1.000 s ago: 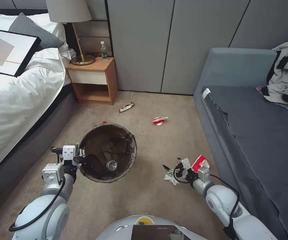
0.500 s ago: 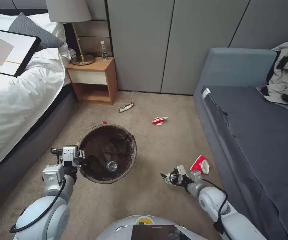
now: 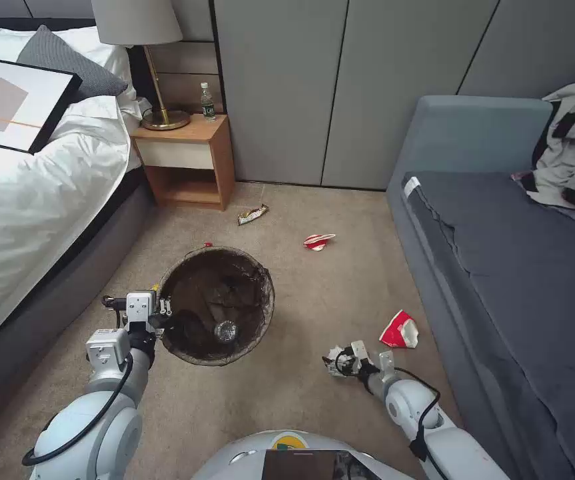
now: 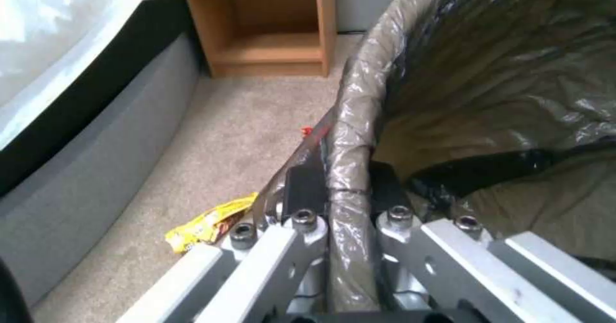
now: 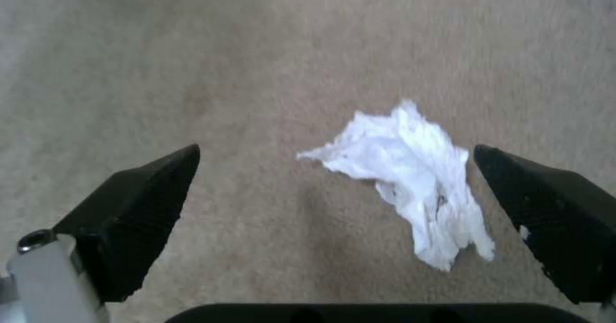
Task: Pick up the trash bin, then pick up the garbage from the floor and place it into the trash bin.
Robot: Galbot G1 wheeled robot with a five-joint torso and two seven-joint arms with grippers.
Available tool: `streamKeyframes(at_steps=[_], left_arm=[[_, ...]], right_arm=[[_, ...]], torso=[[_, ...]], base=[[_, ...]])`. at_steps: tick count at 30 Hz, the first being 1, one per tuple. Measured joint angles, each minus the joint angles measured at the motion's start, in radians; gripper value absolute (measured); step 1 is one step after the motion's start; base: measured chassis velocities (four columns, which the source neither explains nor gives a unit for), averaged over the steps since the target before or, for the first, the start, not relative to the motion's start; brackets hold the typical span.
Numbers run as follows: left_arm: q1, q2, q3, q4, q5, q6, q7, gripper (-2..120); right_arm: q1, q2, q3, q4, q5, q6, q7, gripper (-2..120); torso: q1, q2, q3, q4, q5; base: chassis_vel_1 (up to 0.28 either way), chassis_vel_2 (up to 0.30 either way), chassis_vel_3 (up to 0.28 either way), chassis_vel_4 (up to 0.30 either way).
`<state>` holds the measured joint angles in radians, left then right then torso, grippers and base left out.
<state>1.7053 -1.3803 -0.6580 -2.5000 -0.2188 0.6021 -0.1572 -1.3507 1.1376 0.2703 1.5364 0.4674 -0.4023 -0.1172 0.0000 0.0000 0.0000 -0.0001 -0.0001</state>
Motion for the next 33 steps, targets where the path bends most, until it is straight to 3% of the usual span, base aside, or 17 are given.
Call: streamKeyframes(at_steps=[19,33], left_arm=[[0.005,-0.013,0.003,0.0,0.012,-0.003,0.002,3],[0.005,-0.018,0.011,0.0,0.021,-0.004,0.004,3]], right_arm=[[0.114,0.059,-0.014,-0.176,-0.024,0.017,0.004,100],[0.103,0.063,-0.003,-0.209,-0.042,0.035,0.002,100]], torso=[[0.0,0.0,0.0,0.0002,0.0],[0.0,0.0,0.0,0.0,-0.0002]], base=[[0.0,0.0,0.0,0.0],[0.0,0.0,0.0,0.0]])
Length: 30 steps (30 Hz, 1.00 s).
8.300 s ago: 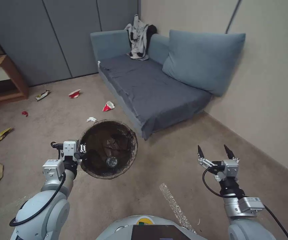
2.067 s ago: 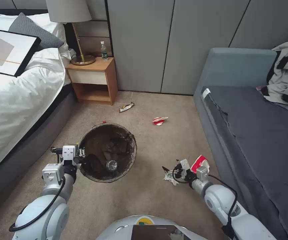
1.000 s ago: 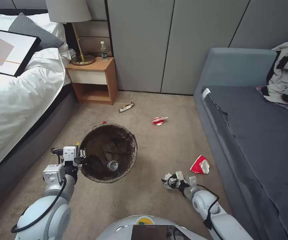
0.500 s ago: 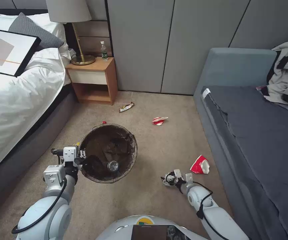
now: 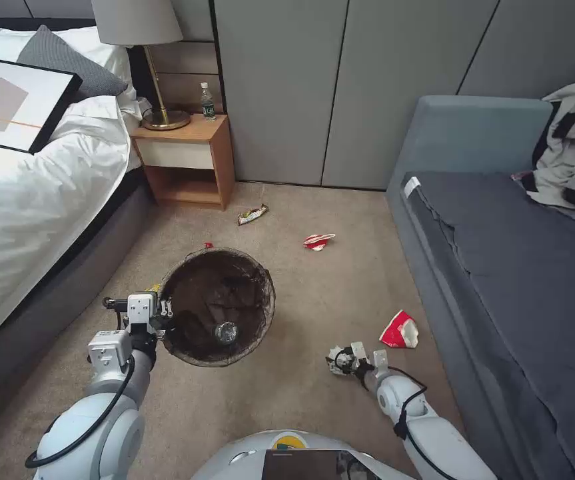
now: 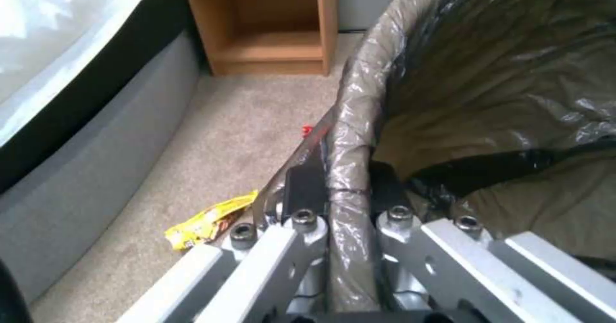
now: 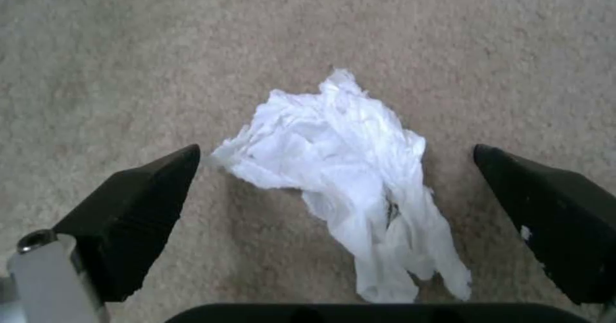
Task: Pick up the trash bin, then pick up the garbage from the floor and place it into the trash bin.
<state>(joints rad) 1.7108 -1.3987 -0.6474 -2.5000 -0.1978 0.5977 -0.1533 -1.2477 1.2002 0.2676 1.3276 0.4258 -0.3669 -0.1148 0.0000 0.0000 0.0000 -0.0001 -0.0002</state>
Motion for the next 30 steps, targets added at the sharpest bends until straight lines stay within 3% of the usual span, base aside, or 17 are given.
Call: streamKeyframes(at_steps=[14,30], left_arm=[[0.002,0.003,0.001,0.0,0.0,-0.001,0.0,3],[-0.006,0.004,-0.002,0.0,-0.005,-0.001,0.001,3]], right_arm=[[0.008,0.015,0.0,-0.039,-0.034,0.017,0.003,100],[0.009,0.031,0.001,-0.09,-0.062,0.04,0.002,67]], torso=[[0.0,0.0,0.0,0.0,-0.0002],[0.0,0.001,0.0,-0.0003,-0.0005]], base=[[0.0,0.0,0.0,0.0],[0.0,0.0,0.0,0.0]])
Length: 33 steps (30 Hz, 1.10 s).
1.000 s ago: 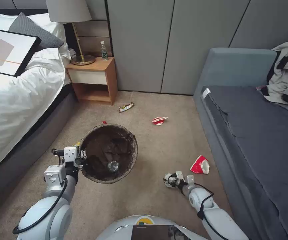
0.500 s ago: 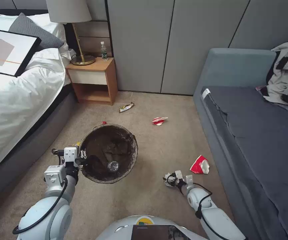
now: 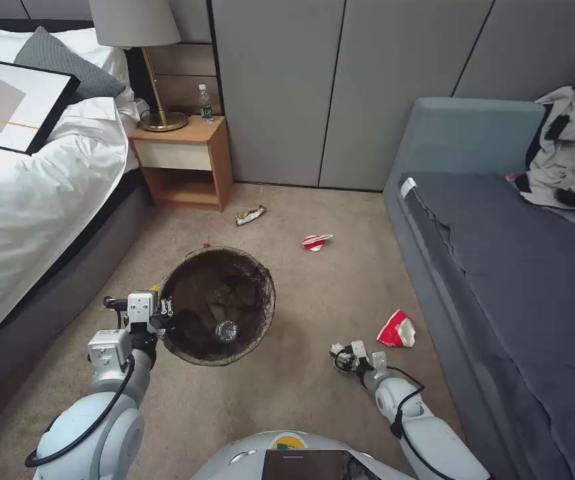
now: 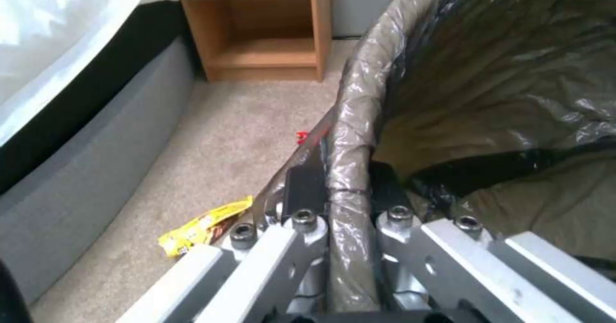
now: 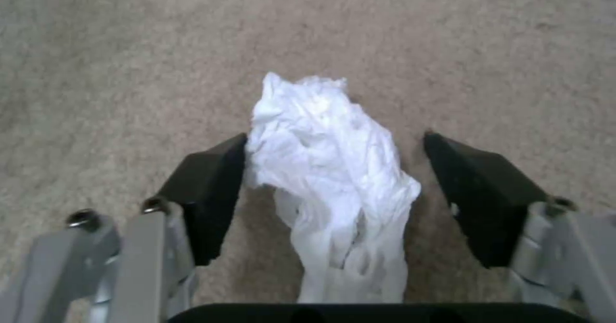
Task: Pick up the trash bin, then pick up the garbage from the floor and place it into the trash bin.
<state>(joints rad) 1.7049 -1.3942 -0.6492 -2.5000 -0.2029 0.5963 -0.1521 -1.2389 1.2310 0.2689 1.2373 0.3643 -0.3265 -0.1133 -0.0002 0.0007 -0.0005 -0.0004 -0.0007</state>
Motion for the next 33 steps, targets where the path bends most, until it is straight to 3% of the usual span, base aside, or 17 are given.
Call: streamKeyframes(at_steps=[22,33], left_arm=[[-0.018,0.004,0.004,0.0,-0.007,0.001,0.0,3],[-0.025,0.011,0.001,0.0,-0.019,0.003,0.0,3]], right_arm=[[-0.094,-0.019,0.007,0.134,-0.007,0.0,0.089,0],[-0.139,-0.059,0.046,0.347,0.002,-0.003,0.121,0]], torso=[[0.0,-0.001,0.001,0.0007,0.0026],[0.0,-0.001,0.001,0.0004,0.0014]], base=[[0.0,0.0,0.0,0.0],[0.0,0.0,0.0,0.0]])
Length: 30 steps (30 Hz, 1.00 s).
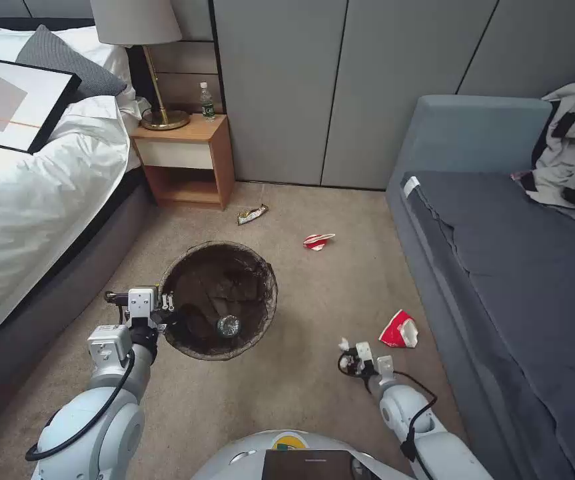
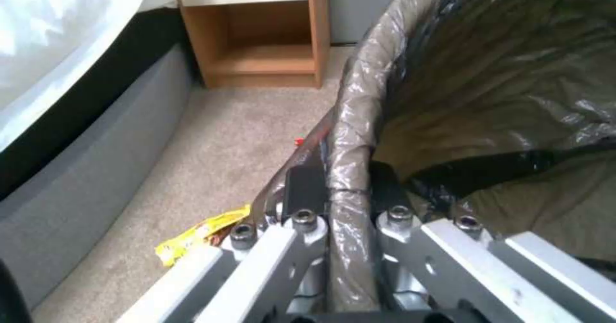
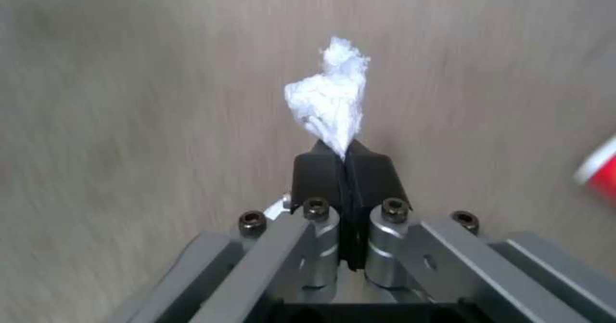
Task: Pick up the trash bin, then pick up the garbage from the floor and place it into the trash bin.
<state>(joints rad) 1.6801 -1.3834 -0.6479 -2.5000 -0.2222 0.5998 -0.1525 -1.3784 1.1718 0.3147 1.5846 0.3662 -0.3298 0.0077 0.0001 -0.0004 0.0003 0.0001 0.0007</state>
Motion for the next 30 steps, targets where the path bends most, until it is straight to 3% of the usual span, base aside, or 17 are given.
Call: streamKeyframes(at_steps=[8,18,26,30], left_arm=[[0.004,0.005,-0.005,0.0,-0.002,0.001,-0.001,3],[0.005,0.006,-0.002,0.0,-0.002,0.015,-0.003,3],[0.001,0.016,0.002,0.0,-0.002,0.025,-0.003,3],[-0.005,0.023,0.009,0.0,-0.002,0.03,-0.003,3]], right_arm=[[-0.014,-0.058,0.085,0.231,-0.021,0.026,-0.039,0],[0.004,-0.174,0.139,0.518,0.123,-0.026,-0.145,0],[0.106,-0.22,0.088,0.639,0.207,-0.07,-0.206,0],[0.228,-0.216,0.003,0.652,0.23,-0.104,-0.243,0]], torso=[[0.0,0.0,0.0,0.0,-0.0004],[0.0,0.0,0.0,0.0,-0.0007],[0.0,0.0,0.0,-0.0001,-0.0006],[0.0,0.0,0.0,-0.0001,-0.0007]], base=[[0.0,0.0,0.0,0.0],[0.0,0.0,0.0,0.0],[0.0,0.0,0.0,0.0],[0.0,0.0,0.0,0.0]])
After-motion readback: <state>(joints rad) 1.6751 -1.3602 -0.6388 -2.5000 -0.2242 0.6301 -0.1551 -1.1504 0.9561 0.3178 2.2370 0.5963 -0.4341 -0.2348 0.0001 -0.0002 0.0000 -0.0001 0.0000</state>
